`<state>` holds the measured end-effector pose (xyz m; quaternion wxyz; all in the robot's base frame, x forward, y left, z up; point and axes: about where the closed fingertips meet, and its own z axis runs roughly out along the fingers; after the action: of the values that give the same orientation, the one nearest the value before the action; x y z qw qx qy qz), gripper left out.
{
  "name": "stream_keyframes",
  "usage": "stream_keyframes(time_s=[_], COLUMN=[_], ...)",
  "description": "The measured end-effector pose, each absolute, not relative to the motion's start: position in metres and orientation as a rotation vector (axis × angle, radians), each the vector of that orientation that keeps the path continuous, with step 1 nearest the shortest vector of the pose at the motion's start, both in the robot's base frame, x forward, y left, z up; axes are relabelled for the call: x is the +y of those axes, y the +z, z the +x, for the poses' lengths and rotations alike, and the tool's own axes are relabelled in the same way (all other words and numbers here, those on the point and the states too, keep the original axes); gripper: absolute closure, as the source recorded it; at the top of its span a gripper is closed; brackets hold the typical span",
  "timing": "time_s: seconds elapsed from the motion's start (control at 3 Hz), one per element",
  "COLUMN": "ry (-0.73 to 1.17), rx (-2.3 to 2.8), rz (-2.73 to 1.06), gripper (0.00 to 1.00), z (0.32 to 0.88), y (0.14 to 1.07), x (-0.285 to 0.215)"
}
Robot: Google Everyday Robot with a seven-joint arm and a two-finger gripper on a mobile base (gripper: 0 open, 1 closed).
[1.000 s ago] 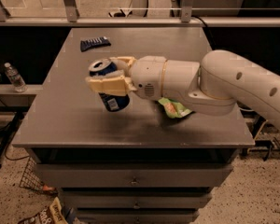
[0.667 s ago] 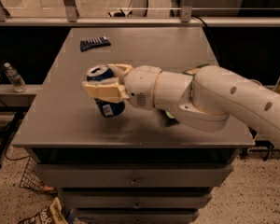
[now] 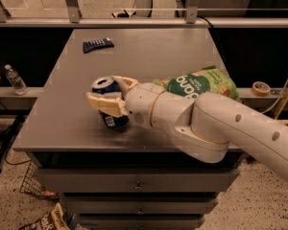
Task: Place pepsi can upright
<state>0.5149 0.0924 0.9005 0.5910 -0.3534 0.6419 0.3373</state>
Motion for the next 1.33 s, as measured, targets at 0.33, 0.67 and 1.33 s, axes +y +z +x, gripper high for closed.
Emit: stream_keyframes(time_s=[0.33, 0.67, 1.33], ry=[0.744, 0.744, 0.744], rx=[1.489, 1.489, 1.489], rz=[-0.802, -0.802, -0.801], gripper=[1.00, 1.00, 1.00], z=[0.5128, 0.5127, 0.5127], y=[0.8938, 0.8958, 0.8962], x=[0.0890, 0.0890, 0.0889])
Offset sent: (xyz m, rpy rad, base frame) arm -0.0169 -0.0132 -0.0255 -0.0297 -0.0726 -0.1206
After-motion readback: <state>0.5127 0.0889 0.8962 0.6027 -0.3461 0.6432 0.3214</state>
